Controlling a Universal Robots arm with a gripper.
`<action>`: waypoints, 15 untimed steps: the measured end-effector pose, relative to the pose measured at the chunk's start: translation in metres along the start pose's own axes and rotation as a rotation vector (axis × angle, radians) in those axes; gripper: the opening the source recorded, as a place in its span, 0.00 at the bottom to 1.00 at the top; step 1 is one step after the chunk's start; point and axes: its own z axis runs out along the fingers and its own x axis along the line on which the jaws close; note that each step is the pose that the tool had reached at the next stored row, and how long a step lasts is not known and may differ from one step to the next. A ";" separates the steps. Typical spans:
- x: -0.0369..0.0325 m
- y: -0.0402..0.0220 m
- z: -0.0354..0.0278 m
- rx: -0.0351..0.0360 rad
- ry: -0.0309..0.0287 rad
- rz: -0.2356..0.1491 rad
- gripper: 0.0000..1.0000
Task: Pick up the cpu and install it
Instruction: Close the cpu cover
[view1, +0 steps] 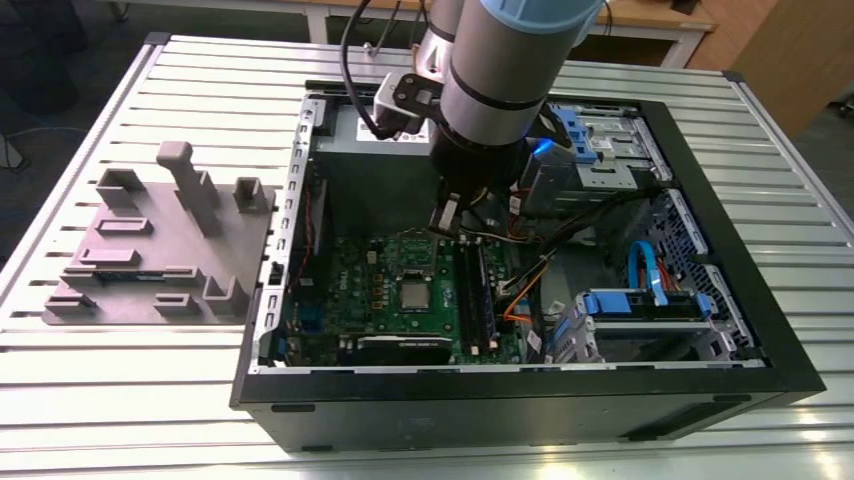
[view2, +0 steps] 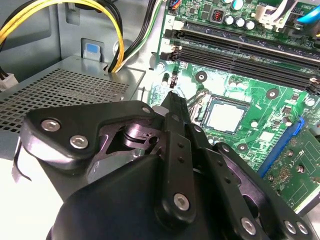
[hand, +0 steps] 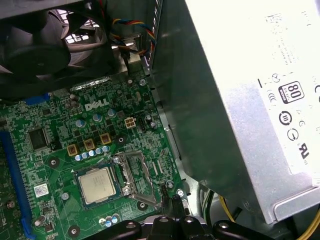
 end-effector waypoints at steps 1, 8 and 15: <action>0.0000 0.0000 0.0000 0.0000 -0.0002 0.000 0.11; 0.0014 0.0000 -0.0002 0.0000 0.0001 0.000 0.11; 0.0020 0.0000 -0.0007 0.0001 -0.0001 0.000 0.11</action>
